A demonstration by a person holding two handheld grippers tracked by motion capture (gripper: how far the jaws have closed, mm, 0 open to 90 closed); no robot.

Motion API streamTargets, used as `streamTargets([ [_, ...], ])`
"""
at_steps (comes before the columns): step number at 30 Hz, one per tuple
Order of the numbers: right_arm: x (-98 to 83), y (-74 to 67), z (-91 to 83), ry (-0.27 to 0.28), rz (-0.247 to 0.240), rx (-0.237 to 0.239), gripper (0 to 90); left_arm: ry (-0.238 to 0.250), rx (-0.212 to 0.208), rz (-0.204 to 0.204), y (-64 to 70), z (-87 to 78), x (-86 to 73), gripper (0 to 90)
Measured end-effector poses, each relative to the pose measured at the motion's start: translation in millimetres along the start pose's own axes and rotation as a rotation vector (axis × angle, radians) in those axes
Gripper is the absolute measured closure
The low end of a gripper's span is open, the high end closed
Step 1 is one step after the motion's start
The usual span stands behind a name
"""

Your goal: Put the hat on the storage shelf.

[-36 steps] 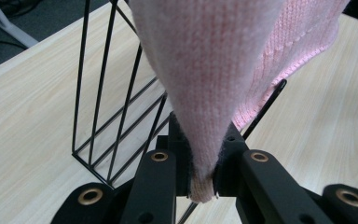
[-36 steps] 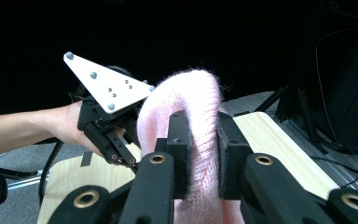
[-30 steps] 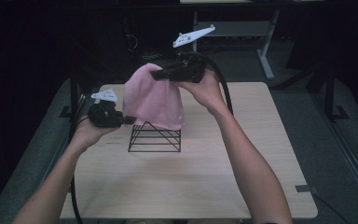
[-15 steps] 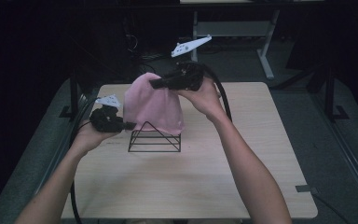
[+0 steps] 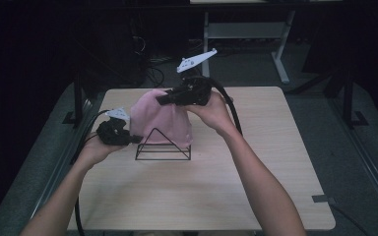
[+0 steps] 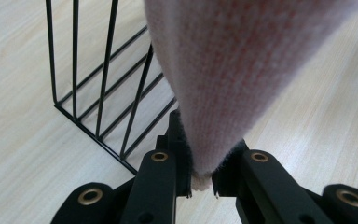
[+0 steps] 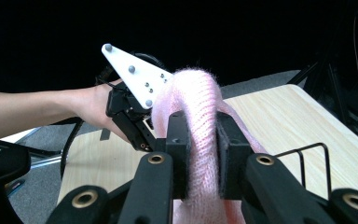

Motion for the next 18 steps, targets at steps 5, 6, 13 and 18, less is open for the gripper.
streamTargets([
  [5,-8.9,-2.9,3.9,-0.017,0.013,0.008,77.5,-0.032,0.007,0.001,-2.2,0.7,-8.6,80.1],
  [6,-10.6,-2.5,4.2,-0.022,0.011,0.012,77.5,-0.033,0.007,-0.003,-2.5,1.4,-10.4,80.1],
  [13,-25.4,-2.6,6.3,-0.047,0.039,0.012,77.4,-0.062,0.006,0.000,-4.2,8.1,-22.0,79.7],
  [18,-35.0,-2.2,8.3,-0.061,0.056,0.017,77.3,-0.100,0.013,0.024,-4.0,13.3,-27.7,79.2],
])
Point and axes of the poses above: each handheld gripper's, and its own axes: z roughly forward along the jaws, x roughly out of its top, y roughly to its right, the point moved 9 cm from there along z, roughly forward along the jaws, and after that the axes turned 14 degrees about y, right-handed, at the moved point
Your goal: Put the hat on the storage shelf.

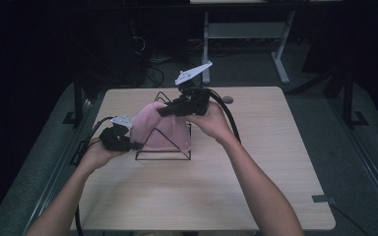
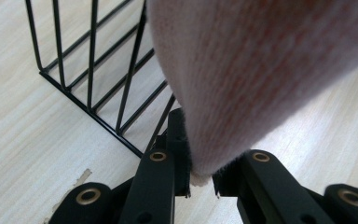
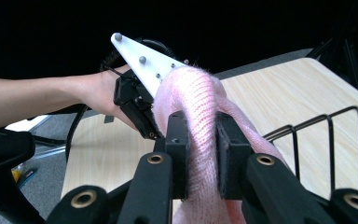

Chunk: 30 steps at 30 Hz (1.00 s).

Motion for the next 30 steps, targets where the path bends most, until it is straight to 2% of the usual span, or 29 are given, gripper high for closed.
streamTargets([
  [2,-2.6,0.5,0.2,-0.005,0.009,-0.001,77.3,0.001,0.004,-0.004,0.9,2.2,-1.0,78.7],
  [4,-6.1,1.4,1.0,-0.009,0.014,0.000,77.3,-0.008,0.003,0.010,-0.5,1.1,-3.5,78.5],
  [6,-9.5,2.1,1.9,-0.015,0.021,0.000,77.4,0.001,0.004,0.002,-0.5,1.4,-4.0,77.0],
  [9,-15.3,1.7,4.8,-0.026,0.039,0.005,77.4,0.028,-0.020,-0.026,0.0,-2.0,-7.9,75.1],
  [10,-16.4,1.8,5.6,-0.028,0.039,0.007,77.4,0.017,-0.018,-0.014,-0.8,-3.6,-9.5,75.1],
  [14,-21.9,1.8,9.9,-0.039,0.042,0.009,77.5,0.025,-0.014,-0.008,-1.0,-4.7,-10.6,73.5],
  [15,-23.9,2.4,10.4,-0.047,0.034,0.008,77.5,0.024,-0.016,-0.006,-1.2,-4.6,-11.0,74.4],
  [16,-25.2,2.0,11.1,-0.049,0.040,0.008,77.5,0.023,-0.008,0.005,-1.5,-4.0,-11.7,81.2],
  [19,-30.7,2.5,12.2,-0.052,0.056,0.010,76.6,-0.005,0.000,0.017,-2.3,0.0,-15.2,83.9],
  [22,-34.2,4.2,11.9,-0.067,0.049,0.003,76.0,-0.013,-0.001,0.020,-1.2,2.3,-16.5,85.0],
  [24,-38.9,6.2,11.2,-0.083,0.043,-0.008,72.4,-0.043,0.012,0.034,-2.6,2.9,-20.4,85.3],
  [28,-43.7,7.7,9.6,-0.081,0.060,-0.007,70.0,-0.057,0.017,0.021,-6.1,1.4,-24.8,85.3],
  [30,-45.1,7.8,10.0,-0.075,0.067,0.000,71.6,-0.072,0.011,0.005,-7.9,1.2,-28.2,85.3],
])
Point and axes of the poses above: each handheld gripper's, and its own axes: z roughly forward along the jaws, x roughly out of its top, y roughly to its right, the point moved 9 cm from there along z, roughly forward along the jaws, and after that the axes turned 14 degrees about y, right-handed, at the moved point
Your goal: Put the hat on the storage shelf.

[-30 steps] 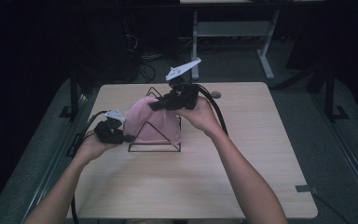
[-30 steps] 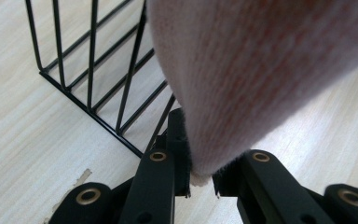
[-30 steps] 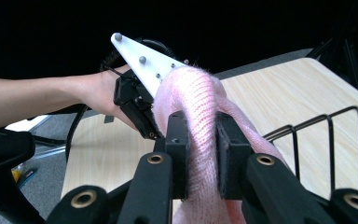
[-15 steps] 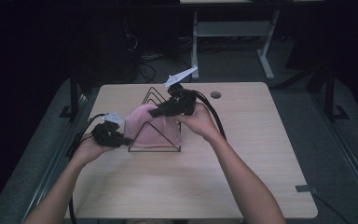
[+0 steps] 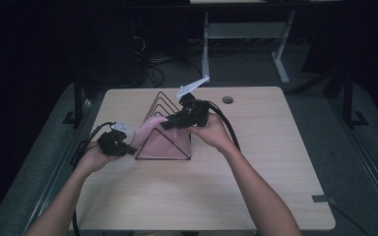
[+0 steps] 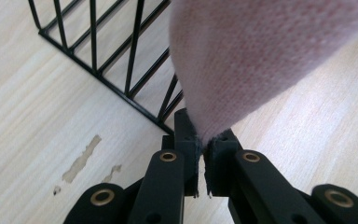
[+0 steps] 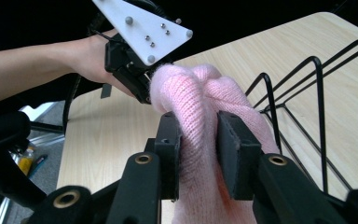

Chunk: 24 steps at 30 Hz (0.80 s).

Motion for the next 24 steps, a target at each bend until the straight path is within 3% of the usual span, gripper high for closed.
streamTargets([
  [4,2.4,-2.5,4.8,0.002,-0.039,-0.008,73.1,-0.023,0.002,0.012,0.2,2.4,-2.4,85.2],
  [5,2.1,-3.2,6.4,-0.005,-0.035,-0.010,73.4,-0.032,0.001,0.002,1.5,5.9,-4.4,85.2],
  [6,1.5,-2.2,8.4,-0.012,-0.030,-0.014,73.4,-0.054,-0.002,0.024,-0.2,5.3,-6.2,85.2],
  [11,0.5,1.0,10.6,-0.006,0.011,-0.007,69.0,-0.054,0.001,0.019,0.6,8.1,-6.7,85.2],
  [16,-0.7,1.1,8.7,0.011,0.021,0.001,66.5,-0.063,-0.003,0.024,-0.6,7.8,-7.6,85.0],
  [19,-1.7,0.3,4.9,0.021,0.011,0.003,52.7,-0.036,-0.004,0.001,1.2,5.6,-5.2,82.3],
  [24,-0.9,1.2,-15.4,0.073,-0.019,-0.036,44.6,-0.006,-0.001,-0.016,3.5,-3.4,-3.9,72.0],
])
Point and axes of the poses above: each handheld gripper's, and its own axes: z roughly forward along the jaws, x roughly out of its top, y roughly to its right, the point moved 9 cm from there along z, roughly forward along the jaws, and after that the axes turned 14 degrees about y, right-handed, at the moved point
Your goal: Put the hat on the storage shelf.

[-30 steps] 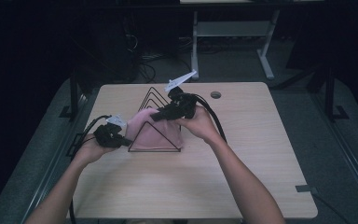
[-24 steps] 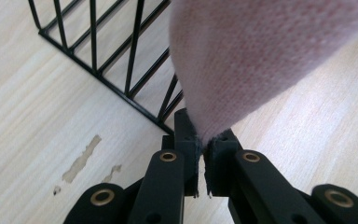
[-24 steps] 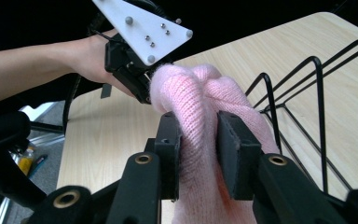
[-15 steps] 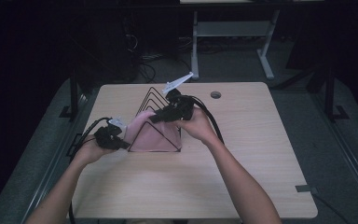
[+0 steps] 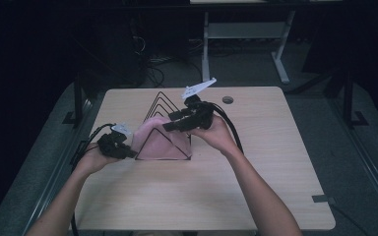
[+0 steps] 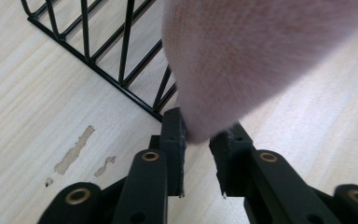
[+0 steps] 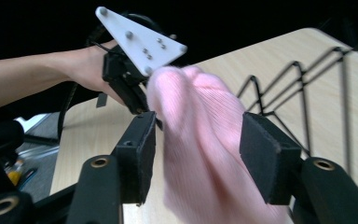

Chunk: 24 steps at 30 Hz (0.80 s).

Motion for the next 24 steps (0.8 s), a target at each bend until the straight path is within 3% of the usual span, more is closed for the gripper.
streamTargets([
  [8,-5.7,9.9,-33.6,0.023,-0.007,-0.070,37.9,0.039,0.016,-0.004,3.2,-13.5,2.0,59.4],
  [14,-27.4,22.5,-68.7,0.008,0.018,-0.147,33.3,0.074,0.030,-0.020,6.5,-22.5,1.2,53.2],
  [24,-56.1,32.6,-107.9,0.004,0.055,-0.225,30.6,0.104,0.033,-0.035,13.6,-25.7,-1.4,46.5],
])
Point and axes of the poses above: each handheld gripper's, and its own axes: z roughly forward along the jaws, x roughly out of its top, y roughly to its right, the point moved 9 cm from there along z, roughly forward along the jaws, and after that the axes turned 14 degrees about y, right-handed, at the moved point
